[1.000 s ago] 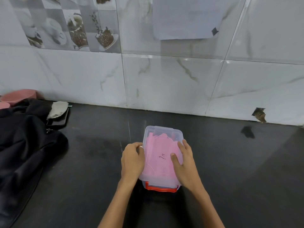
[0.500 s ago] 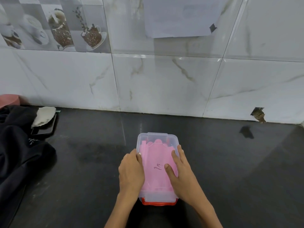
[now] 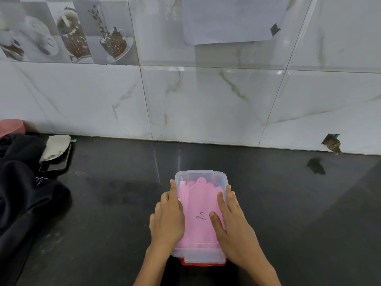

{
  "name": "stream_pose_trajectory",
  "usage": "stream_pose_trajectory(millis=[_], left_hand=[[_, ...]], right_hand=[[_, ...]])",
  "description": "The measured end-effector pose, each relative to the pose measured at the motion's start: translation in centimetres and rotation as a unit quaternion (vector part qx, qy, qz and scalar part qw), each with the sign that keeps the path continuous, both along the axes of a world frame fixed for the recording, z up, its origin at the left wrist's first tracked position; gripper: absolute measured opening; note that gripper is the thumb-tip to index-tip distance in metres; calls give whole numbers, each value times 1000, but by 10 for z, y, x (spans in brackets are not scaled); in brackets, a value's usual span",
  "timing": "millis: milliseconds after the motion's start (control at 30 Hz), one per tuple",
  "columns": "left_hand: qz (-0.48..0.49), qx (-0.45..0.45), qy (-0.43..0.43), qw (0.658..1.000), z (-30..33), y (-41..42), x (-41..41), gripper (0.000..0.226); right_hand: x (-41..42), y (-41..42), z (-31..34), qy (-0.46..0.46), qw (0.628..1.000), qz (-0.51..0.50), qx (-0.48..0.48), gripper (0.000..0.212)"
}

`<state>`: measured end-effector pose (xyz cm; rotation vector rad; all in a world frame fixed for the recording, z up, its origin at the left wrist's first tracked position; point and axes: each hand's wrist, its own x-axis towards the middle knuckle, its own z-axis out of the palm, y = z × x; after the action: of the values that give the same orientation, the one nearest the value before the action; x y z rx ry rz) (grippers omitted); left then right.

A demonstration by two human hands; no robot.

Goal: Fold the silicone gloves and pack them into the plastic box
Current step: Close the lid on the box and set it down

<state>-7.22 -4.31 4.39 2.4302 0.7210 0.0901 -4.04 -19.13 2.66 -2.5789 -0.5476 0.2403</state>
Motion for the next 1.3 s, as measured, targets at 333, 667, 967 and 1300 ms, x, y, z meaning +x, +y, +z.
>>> stream_pose_trajectory(millis=[333, 667, 967, 1300], left_hand=[[52, 8, -138, 989, 25, 9, 83, 49], [103, 81, -16, 991, -3, -1, 110, 47], [63, -28, 4, 998, -3, 18, 117, 55], [111, -32, -128, 985, -3, 16, 105, 34]], right_hand=[[76, 37, 32, -70, 979, -122, 148, 42], [99, 62, 9, -40, 984, -175, 8, 57], [110, 69, 14, -21, 971, -236, -19, 39], [107, 68, 10, -71, 981, -181, -22, 41]])
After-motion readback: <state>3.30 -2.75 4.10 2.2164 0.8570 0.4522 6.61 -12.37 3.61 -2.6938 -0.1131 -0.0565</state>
